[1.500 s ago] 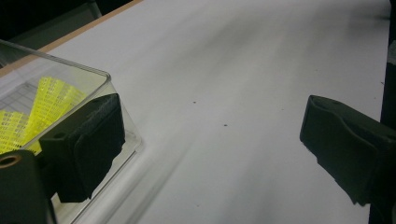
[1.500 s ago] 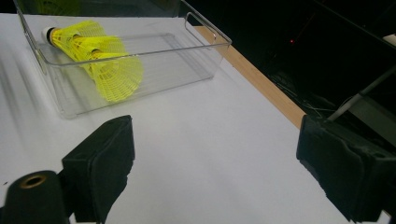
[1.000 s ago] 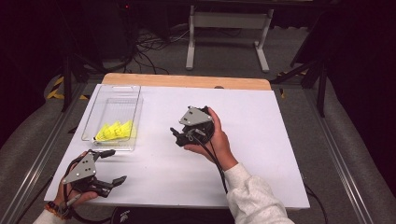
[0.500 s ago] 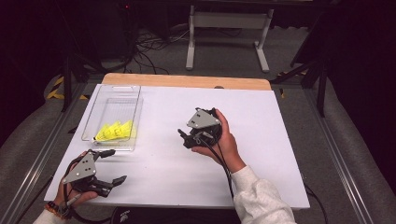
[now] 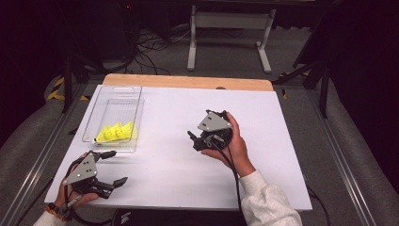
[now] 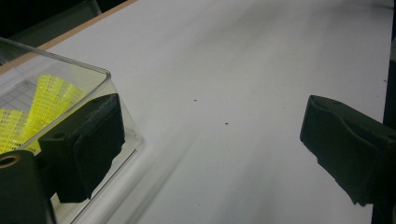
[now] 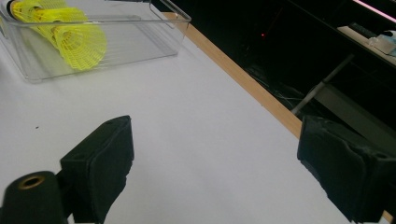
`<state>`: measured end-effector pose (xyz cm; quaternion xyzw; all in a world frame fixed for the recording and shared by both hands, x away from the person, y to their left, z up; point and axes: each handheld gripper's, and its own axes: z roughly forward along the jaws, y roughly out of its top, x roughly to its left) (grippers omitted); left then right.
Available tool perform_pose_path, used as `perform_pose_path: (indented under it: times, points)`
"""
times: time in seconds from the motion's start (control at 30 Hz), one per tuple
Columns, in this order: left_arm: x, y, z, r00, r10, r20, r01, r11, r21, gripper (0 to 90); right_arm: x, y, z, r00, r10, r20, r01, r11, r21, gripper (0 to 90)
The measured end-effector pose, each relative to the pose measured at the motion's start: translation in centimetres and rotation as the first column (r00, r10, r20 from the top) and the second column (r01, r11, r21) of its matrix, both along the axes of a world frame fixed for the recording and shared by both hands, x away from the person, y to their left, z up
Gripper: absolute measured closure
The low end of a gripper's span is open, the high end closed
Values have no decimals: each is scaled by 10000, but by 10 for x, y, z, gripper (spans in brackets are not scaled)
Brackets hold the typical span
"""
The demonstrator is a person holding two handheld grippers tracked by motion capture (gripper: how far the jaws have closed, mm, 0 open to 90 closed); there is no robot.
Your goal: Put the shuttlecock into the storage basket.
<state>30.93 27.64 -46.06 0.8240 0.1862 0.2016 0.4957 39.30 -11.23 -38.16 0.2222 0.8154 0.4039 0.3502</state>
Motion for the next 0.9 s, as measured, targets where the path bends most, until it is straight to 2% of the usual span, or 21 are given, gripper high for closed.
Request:
perform_pose_path:
  times: [0.2,0.9]
  points:
    - [-1,0,0,10000,22,-3,-22,10000,-62,72,-3,-7,0,9998,-135,152,136,9999,-69,114]
    - [-1,0,1,10000,30,43,-30,10000,-47,72,-14,-32,-2,9991,-327,272,332,9992,-201,103]
